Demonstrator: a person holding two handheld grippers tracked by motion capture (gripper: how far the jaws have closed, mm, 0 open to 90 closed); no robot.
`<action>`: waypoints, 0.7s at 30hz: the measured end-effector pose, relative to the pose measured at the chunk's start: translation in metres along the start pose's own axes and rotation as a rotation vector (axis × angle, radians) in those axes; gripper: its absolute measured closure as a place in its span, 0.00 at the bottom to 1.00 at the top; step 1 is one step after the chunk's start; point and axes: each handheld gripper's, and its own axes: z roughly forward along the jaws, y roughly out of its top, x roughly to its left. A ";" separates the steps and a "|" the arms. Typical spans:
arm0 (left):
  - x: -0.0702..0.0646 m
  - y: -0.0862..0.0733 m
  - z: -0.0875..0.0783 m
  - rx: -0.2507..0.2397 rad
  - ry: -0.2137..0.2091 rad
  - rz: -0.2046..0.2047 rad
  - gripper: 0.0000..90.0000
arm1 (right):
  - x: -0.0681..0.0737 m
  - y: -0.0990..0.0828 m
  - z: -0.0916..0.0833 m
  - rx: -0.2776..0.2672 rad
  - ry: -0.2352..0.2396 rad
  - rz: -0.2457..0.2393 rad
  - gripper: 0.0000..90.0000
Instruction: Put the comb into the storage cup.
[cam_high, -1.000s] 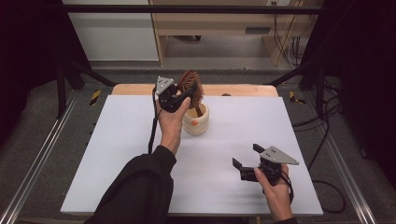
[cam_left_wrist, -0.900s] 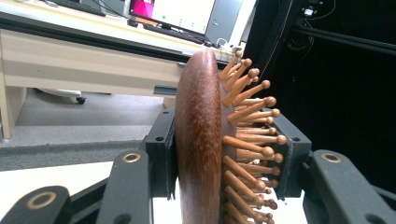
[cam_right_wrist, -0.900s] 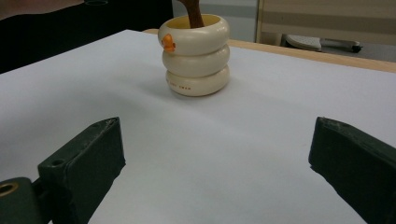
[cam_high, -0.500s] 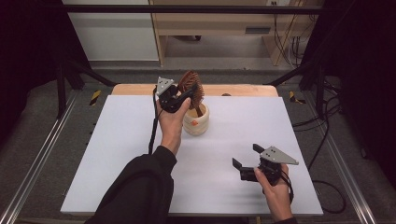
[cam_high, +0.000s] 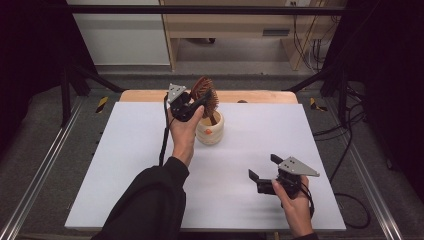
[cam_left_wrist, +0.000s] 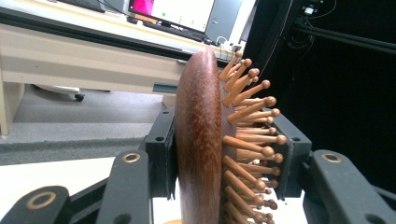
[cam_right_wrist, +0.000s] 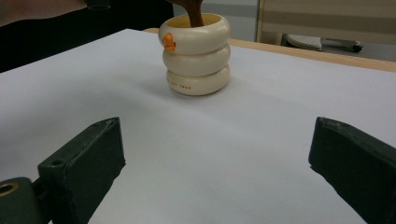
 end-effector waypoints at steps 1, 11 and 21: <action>0.000 0.000 0.000 0.001 0.000 0.000 0.57 | 0.000 0.000 0.000 0.000 0.000 0.000 0.04; 0.001 -0.002 0.001 0.003 -0.002 -0.001 0.57 | 0.000 0.000 0.000 0.002 0.001 -0.001 0.04; 0.001 -0.004 0.002 0.006 -0.003 -0.004 0.57 | 0.001 0.000 0.001 0.003 0.003 -0.001 0.04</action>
